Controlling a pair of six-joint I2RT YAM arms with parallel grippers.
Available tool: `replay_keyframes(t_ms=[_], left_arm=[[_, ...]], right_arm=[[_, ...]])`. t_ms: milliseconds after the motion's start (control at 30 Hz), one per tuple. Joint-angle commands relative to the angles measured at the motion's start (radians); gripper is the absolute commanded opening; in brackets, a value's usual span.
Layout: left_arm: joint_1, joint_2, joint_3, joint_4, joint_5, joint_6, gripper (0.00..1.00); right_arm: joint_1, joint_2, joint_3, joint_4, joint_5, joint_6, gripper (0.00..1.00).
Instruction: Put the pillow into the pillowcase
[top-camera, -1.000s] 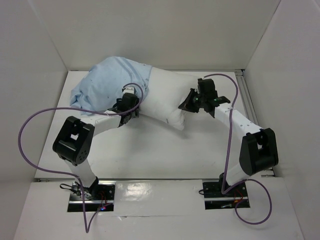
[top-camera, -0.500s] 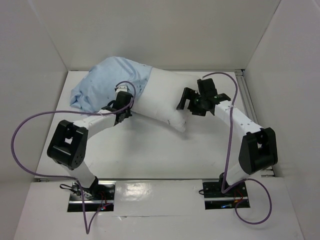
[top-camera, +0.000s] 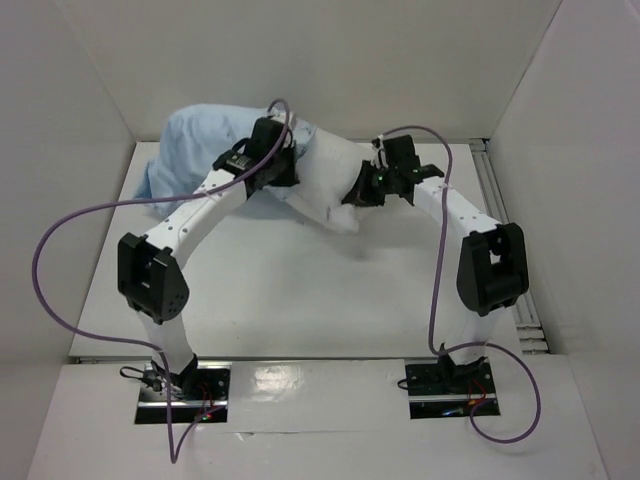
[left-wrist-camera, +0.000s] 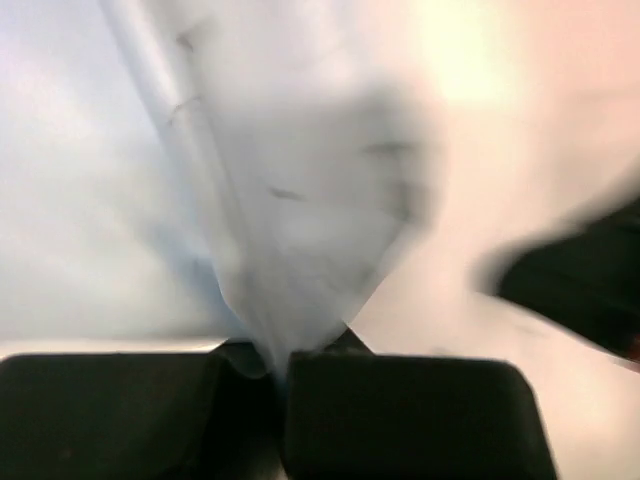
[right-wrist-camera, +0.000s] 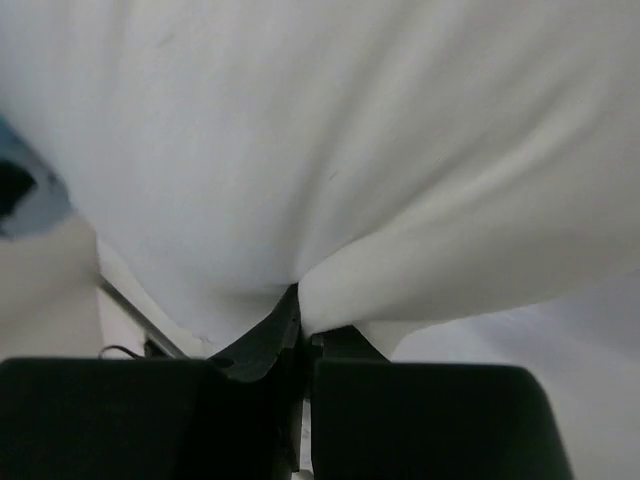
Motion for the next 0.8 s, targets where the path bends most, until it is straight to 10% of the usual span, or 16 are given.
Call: replay_keyframes(t_ms=[0,167,767], left_arm=[[-0.142,0.028,0.302,0.000,0.362,-0.003,0.00],[-0.151,0.038,0.423,0.054,0.612,-0.084,0.00],[-0.110,-0.383,0.555,-0.360,0.444,-0.076,0.00]], right_arm=[[0.054,-0.022,0.155,0.132,-0.102,0.051,0.00],[0.034,-0.077,0.104,0.113,-0.051,0.053,0.00],[0.009,-0.736,-0.016,-0.621,0.009,-0.274,0.00]])
